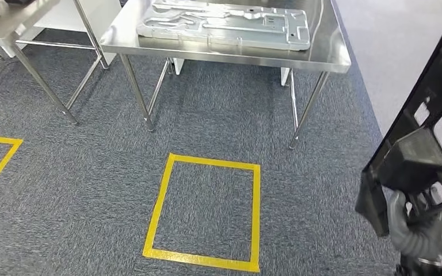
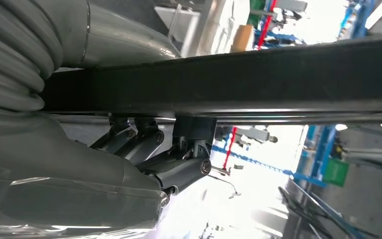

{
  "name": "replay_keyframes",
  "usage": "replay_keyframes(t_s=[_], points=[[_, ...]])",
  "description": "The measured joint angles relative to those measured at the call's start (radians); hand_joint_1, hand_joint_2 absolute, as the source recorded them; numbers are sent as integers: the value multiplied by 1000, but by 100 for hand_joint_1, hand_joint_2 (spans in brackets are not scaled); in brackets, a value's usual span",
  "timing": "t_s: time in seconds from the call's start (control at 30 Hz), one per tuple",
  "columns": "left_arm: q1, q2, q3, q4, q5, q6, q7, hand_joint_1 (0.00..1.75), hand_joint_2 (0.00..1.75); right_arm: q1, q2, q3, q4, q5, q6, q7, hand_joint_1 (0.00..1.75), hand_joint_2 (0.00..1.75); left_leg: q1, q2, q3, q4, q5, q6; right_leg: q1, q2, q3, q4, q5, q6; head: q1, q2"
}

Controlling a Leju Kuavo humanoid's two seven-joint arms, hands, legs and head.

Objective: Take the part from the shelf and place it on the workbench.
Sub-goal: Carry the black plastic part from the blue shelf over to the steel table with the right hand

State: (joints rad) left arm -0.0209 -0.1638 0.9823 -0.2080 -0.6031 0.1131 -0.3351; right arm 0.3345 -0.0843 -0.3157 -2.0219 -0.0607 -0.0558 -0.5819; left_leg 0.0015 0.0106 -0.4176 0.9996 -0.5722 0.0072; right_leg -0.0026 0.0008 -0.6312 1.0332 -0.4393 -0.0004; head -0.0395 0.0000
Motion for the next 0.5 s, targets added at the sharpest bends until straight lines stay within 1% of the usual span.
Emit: replay_keyframes(t_s=[0.03,0.07,0.1,0.13,0.17,0.2,0.23,0.27,0.3,0.33,0.37,0.4,0.43,0.47,0.5], points=[[-2,0,1,0,-1,-1,0,0,0,-17,-6,17,6,7,-14,4,175,175,0,-1,-5,28,5,-4,-3,3,13,-6,-5,-7,0,0],[-3,0,2,0,-2,-2,2,0,0,-35,-10,33,11,15,-26,8,175,175,0,-2,-25,73,1,-8,-5,4,27,-11,-12,-13,-1,0],[-5,0,4,0,-3,-3,4,0,0,-52,-13,50,17,25,-38,14,175,175,2,-4,-60,132,-11,-11,-6,5,39,-14,-19,-17,-1,0],[-5,0,4,0,-4,-4,5,0,0,-66,-15,64,22,34,-47,19,175,175,2,-4,-104,196,-32,-14,-6,5,49,-14,-27,-21,-2,0],[-5,0,5,0,-5,-4,8,0,0,-77,-16,77,27,40,-53,23,175,175,2,-5,-148,249,-61,-17,-5,6,58,-14,-37,-22,-2,0],[-4,0,6,0,-6,-4,10,0,0,-84,-17,88,32,45,-58,27,175,175,3,-5,-184,280,-84,-18,-4,7,70,-14,-47,-23,-2,0],[-2,0,7,0,-7,-5,13,0,0,-89,-18,97,36,49,-62,30,175,175,2,-5,-208,284,-92,-18,-3,8,83,-14,-58,-23,-2,0],[0,0,8,0,-8,-5,16,0,0,-91,-19,105,40,53,-67,33,175,175,2,-5,-219,258,-78,-15,-2,9,100,-14,-70,-22,-2,0],[2,0,9,0,-8,-5,18,0,0,-92,-19,111,43,58,-71,37,175,175,0,-5,-218,208,-38,-9,-1,9,116,-15,-82,-21,-2,0],[5,0,10,0,-9,-4,20,0,0,-93,-19,117,47,63,-75,41,175,175,-2,-5,-214,148,23,-2,1,9,131,-15,-94,-19,-2,0],[6,0,12,0,-9,-3,22,0,0,-94,-19,123,50,68,-77,45,175,175,-6,-6,-210,99,69,5,2,10,143,-15,-105,-16,-2,0],[6,0,14,0,-9,-2,25,0,0,-95,-19,128,52,73,-78,49,175,175,-9,-6,-205,67,103,11,3,11,151,-18,-114,-11,-2,0],[5,0,15,0,-9,-1,27,0,0,-95,-19,134,55,78,-79,52,175,175,-12,-7,-202,49,117,17,2,12,159,-16,-118,-5,-2,0],[4,0,16,0,-9,0,28,0,0,-95,-19,138,57,84,-81,55,175,175,-13,-8,-196,42,109,22,3,13,165,-15,-118,3,-2,0],[3,-2,16,0,-9,0,29,0,0,-96,-19,143,58,92,-82,57,175,175,-12,-8,-183,33,108,28,2,12,170,-11,-116,10,-2,0]])
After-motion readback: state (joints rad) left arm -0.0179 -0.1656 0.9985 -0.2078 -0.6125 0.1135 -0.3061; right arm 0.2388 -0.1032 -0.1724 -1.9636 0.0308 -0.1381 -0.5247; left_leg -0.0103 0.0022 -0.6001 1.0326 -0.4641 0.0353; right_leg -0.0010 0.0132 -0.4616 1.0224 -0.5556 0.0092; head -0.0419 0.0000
